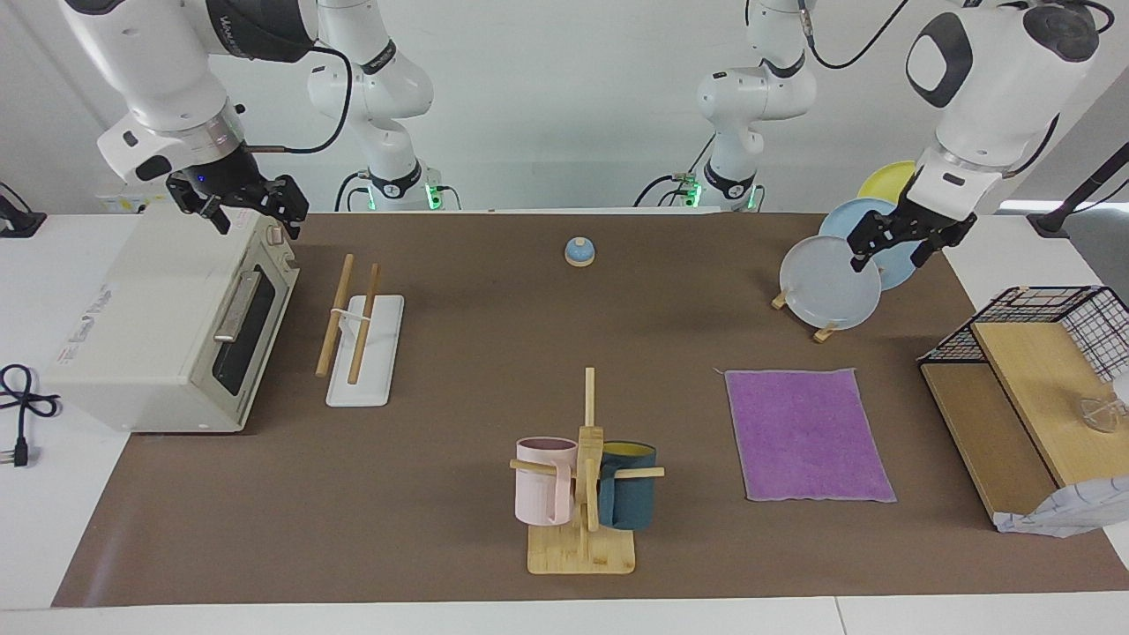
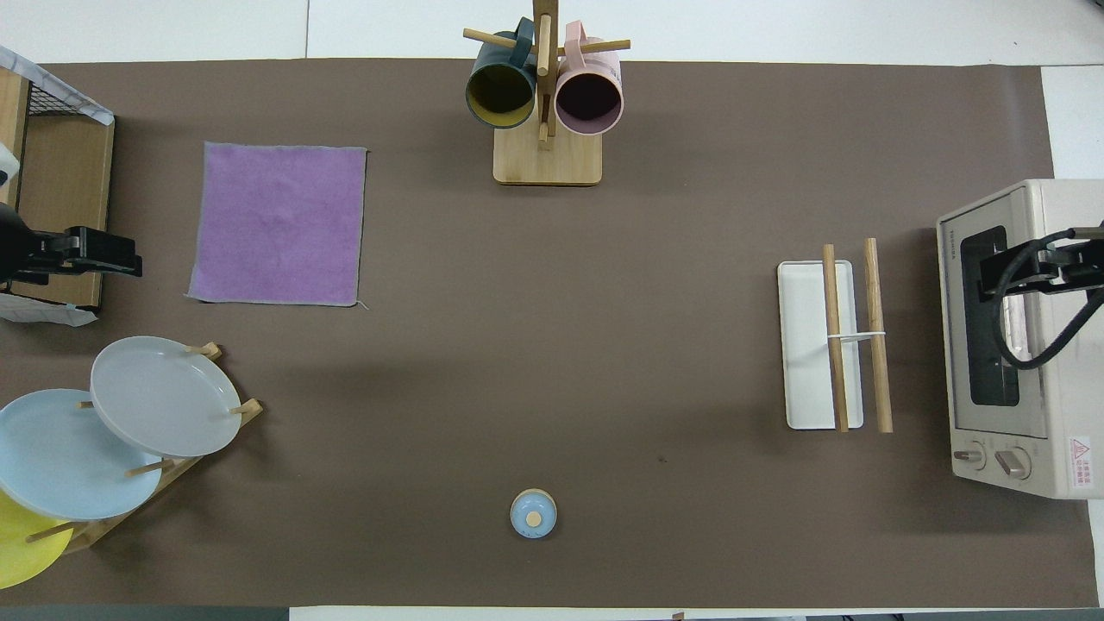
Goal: Fold towel and hang on rack
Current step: 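Move the left gripper toward the purple towel's nearer edge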
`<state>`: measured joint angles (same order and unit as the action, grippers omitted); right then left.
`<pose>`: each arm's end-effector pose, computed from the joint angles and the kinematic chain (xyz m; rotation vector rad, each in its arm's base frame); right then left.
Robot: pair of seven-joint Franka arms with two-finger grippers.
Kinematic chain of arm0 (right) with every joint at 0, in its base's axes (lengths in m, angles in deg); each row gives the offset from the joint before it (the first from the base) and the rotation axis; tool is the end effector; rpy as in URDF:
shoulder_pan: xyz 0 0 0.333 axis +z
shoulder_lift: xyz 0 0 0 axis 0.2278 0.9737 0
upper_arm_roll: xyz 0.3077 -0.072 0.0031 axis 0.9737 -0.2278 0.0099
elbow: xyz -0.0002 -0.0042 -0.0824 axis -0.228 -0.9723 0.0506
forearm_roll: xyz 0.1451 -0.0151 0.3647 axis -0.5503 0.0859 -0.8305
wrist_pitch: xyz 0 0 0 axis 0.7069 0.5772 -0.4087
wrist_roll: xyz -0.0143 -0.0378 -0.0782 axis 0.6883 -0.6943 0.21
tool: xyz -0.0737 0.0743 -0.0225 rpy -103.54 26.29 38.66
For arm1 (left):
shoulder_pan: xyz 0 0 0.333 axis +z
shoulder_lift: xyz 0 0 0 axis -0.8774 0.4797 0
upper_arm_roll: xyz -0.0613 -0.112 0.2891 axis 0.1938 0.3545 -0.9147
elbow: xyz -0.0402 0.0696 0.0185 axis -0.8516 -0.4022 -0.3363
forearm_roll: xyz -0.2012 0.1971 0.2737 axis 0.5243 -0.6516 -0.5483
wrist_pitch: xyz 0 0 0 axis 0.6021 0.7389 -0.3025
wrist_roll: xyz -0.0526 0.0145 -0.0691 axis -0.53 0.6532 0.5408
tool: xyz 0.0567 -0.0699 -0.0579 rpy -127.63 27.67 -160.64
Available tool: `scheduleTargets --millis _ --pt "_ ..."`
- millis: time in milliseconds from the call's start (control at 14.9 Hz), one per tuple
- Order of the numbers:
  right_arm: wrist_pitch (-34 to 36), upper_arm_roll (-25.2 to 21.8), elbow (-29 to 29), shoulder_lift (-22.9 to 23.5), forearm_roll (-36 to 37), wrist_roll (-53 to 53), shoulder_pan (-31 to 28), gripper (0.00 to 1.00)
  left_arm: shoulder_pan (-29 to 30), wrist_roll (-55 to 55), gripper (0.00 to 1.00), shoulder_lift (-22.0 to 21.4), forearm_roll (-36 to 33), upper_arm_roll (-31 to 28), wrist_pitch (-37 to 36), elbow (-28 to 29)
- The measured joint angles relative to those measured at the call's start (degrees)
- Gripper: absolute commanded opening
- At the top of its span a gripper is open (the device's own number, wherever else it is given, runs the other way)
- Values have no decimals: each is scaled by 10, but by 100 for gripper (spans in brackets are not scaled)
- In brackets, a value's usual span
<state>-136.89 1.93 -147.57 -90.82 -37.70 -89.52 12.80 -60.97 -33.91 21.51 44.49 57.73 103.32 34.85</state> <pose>0.5360 -0.0213 0.6150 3.0616 -0.0874 -0.1548 0.5541 -0.0094 0.5583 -3.1336 -0.0108 -0.0573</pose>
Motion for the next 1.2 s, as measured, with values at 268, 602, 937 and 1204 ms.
scheduleTargets --millis 268,602,937,1204 --pt "0 0 0 0 0 0 0 100 29 0 100 67 0 -1 137 72" --pt "0 0 0 0 0 0 0 100 59 -1 98 189 1 -1 288 96" --pt "0 0 0 0 0 0 0 100 59 -1 76 210 22 1 298 96" --pt "0 0 0 0 0 0 0 100 60 0 65 210 33 1 288 97"
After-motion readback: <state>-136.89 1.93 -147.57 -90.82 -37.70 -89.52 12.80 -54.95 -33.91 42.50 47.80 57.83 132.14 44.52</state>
